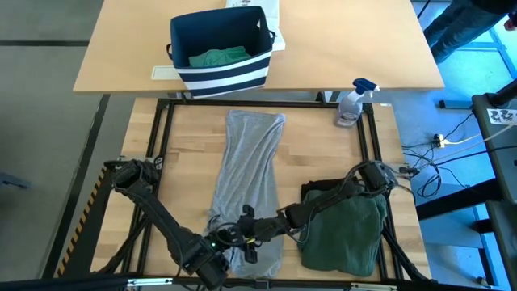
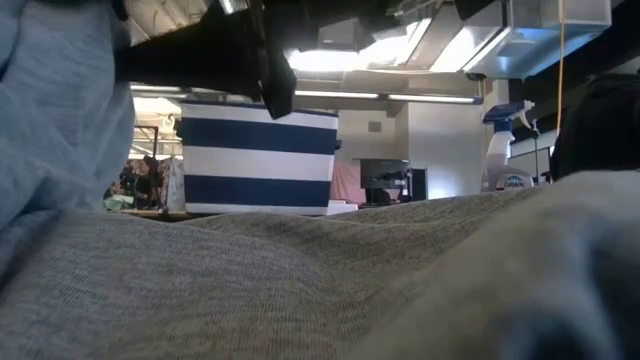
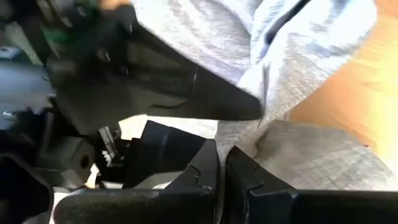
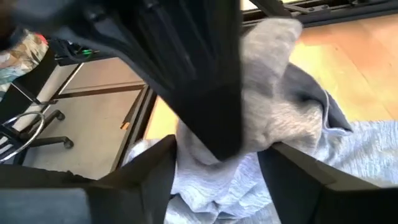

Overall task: Fold Laundry from Bin
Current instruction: Fold the gray shirt

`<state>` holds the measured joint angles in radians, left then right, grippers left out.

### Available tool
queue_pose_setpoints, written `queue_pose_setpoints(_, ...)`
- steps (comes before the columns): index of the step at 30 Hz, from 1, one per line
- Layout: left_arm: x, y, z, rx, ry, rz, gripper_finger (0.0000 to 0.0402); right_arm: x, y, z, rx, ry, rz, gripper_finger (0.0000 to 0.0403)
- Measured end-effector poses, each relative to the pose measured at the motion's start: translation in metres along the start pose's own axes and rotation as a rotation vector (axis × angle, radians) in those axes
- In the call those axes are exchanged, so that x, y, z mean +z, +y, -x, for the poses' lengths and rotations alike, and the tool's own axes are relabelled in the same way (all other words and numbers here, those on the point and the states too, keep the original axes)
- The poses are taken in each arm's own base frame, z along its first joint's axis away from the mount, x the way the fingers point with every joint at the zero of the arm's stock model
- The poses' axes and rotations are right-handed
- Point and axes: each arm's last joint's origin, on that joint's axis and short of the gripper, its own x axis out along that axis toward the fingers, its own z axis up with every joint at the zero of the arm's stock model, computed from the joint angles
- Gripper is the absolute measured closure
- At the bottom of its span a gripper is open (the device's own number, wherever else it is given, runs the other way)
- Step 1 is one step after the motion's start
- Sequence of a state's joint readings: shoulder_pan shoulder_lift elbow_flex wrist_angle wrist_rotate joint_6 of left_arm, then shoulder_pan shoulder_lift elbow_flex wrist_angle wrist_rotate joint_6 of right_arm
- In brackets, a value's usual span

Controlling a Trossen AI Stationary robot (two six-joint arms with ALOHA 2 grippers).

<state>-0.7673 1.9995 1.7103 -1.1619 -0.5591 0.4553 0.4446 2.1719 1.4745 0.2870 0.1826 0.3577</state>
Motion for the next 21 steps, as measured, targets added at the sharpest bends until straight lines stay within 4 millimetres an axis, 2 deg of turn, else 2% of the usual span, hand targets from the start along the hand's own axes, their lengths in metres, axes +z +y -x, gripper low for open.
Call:
queue_pose_setpoints(4,0.000,0.001,0.000,0.002,0.002,0.014,0.0401,0.000,0.000,0.000,-0.010,-0.005,0.006,0.0163)
queue_pose_setpoints(7,0.000,0.002,-0.001,0.005,-0.002,0.046,0.0401,0.003,-0.001,0.000,0.000,-0.026,-0.003,0.0184)
queue_pose_setpoints(12,-0.001,0.003,-0.002,0.003,0.004,0.076,0.0401,0.002,-0.007,-0.001,0.003,0.006,-0.016,0.0266)
queue_pose_setpoints(16,-0.002,0.004,-0.003,0.002,0.008,0.197,0.0397,0.000,-0.008,-0.001,0.010,0.032,0.001,0.0376)
queue_pose_setpoints(21,-0.007,-0.005,0.002,-0.038,0.072,0.374,0.0358,0.001,-0.011,-0.002,-0.008,0.030,0.017,0.0390)
